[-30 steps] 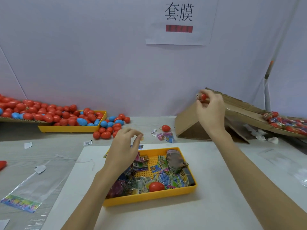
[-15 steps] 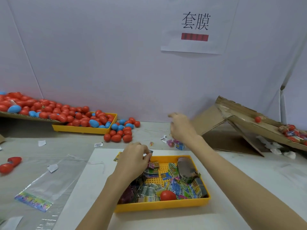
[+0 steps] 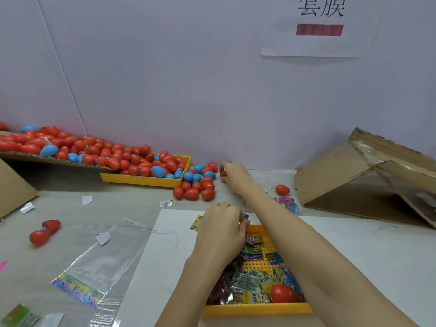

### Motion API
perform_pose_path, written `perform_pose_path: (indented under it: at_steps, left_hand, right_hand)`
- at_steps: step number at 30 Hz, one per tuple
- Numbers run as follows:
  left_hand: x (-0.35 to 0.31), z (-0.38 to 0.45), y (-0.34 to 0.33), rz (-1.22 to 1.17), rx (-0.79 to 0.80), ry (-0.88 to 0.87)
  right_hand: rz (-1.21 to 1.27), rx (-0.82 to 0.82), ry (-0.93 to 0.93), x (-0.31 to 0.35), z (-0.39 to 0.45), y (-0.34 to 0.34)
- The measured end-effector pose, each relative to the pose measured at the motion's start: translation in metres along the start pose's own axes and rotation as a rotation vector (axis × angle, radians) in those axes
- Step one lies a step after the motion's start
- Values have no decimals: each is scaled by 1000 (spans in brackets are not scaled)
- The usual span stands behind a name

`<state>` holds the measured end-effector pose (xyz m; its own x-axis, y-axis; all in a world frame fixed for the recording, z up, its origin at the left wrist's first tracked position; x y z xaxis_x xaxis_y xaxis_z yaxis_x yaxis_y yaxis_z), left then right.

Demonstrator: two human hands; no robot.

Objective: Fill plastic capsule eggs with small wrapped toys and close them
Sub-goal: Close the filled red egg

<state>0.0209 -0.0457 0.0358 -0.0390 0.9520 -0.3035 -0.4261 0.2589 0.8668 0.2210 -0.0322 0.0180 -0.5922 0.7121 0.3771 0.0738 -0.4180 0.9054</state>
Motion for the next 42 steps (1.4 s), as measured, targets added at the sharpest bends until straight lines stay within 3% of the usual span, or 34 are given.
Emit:
perform_pose_path:
  at_steps: [5, 8, 11, 14, 16, 19, 22, 25, 28, 31, 42]
  left_hand:
    - [1, -1, 1, -57, 26, 40]
    - [0, 0, 13, -113, -41, 41]
    - [-15, 1, 27, -270, -124, -76]
    - [-43, -3, 35, -410, -105, -279]
    - [-56, -6, 42, -451, -118, -373]
    - [-62, -9, 46, -494, -108, -417]
    - [-55, -6, 42, -561, -69, -344]
    - [-41, -2, 40, -652, -59, -235]
    - [-31, 0, 37, -680, -55, -162]
    - [-29, -1, 32, -675, -41, -107]
    - [-24, 1, 25, -610, -33, -26]
  right_hand:
    - [146, -26, 10, -4, -38, 33]
    - [351, -59, 11, -7, -89, 65]
    - [634, -38, 19, -7, -151, 91]
    - [950, 2, -10, -6, -206, 106]
    - [999, -12, -37, -7, -230, 109]
    - [926, -88, -58, -13, -243, 106]
    - [883, -127, -92, -20, -244, 101]
    - [553, -155, 20, -18, -244, 106]
    - [151, 6, 83, -15, -246, 91]
    - [-28, 101, 78, -14, -248, 76]
    - [-8, 170, 58, -18, -238, 60]
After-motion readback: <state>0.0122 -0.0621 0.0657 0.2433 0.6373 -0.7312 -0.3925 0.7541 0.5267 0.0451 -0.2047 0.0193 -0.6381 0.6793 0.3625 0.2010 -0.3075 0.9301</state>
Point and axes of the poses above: each hand's wrist, its own z-axis towards the middle knuckle, its own y-axis out of the back of the hand, x = y × z, the point moved 9 cm from there along z, towards the middle knuckle, and after that the axes turned 5 degrees about z, right-handed, at the moved point
